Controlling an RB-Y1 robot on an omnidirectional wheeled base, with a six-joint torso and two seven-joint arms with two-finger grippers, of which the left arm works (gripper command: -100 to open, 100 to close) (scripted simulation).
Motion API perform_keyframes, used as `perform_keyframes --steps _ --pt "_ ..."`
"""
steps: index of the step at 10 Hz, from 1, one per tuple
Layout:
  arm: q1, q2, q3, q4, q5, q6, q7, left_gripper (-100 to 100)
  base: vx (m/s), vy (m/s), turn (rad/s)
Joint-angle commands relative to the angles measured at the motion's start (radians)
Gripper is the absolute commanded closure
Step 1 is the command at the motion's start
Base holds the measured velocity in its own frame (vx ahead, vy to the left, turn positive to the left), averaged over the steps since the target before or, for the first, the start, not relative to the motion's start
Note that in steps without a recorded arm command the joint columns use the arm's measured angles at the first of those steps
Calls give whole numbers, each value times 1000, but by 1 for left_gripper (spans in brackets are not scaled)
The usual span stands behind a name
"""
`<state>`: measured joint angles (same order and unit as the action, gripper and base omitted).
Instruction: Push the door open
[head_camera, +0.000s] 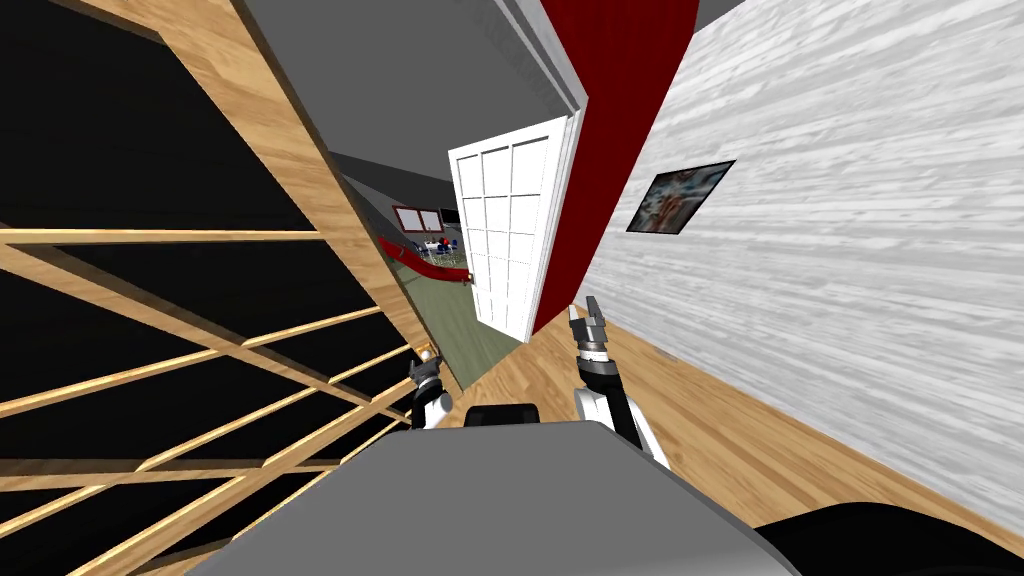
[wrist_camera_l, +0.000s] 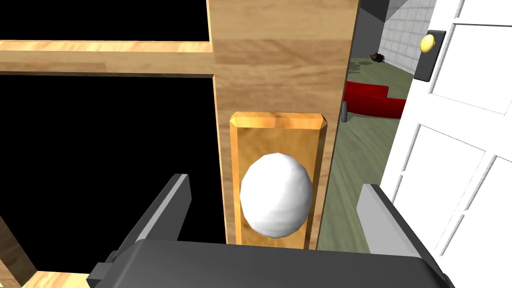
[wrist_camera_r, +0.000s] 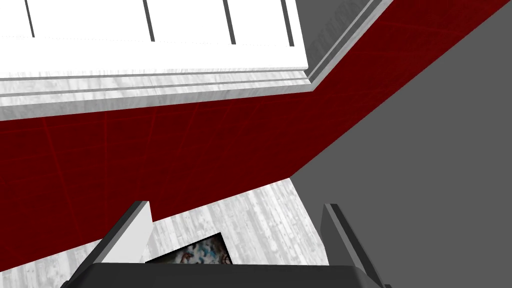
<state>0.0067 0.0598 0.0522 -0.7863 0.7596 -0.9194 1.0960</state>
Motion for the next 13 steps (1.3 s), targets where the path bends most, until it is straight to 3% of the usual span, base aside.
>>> perform_keyframes --steps 1,2,3,8,13 --pt "-2 -4 2 4 2 1 3 -100 152 103 -19" --pt "0 -3 1 0 1 1 0 -100 60 40 2" --pt "0 -3 1 0 1 1 0 100 -12 -10 -2" --pt "0 -3 1 0 1 1 0 100 -9 -5 -1" --pt "3 13 35 6 28 -3 -5 100 156 40 33"
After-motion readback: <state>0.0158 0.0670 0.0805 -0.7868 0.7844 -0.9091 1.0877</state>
